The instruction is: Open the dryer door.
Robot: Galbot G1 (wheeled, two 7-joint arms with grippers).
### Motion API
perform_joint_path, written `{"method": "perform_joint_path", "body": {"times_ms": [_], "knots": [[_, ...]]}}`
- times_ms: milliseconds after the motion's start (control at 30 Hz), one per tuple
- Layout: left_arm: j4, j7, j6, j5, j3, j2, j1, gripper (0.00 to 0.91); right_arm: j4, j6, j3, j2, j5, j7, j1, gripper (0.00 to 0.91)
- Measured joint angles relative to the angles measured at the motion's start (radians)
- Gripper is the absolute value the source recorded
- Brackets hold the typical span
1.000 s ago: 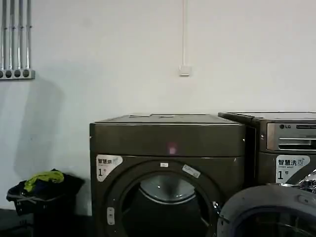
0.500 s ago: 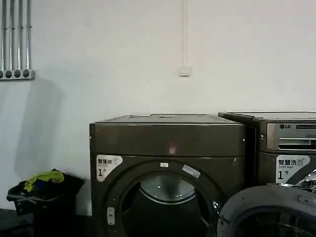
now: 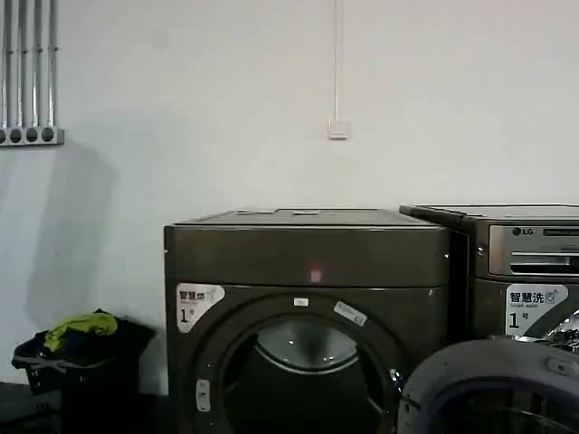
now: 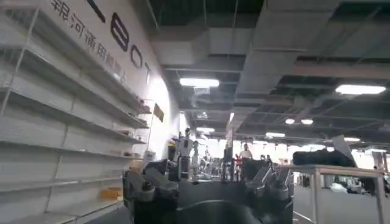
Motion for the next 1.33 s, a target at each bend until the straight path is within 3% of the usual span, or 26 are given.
{"method": "perform_joint_path", "body": {"times_ms": [1333], "knots": [[0.013,0.006,0.0,0.034,0.006,-0.004,0.006,0.907,-0.052,0.014,0.014,-0.013,-0.007,-0.01,-0.029,0.907]]}}
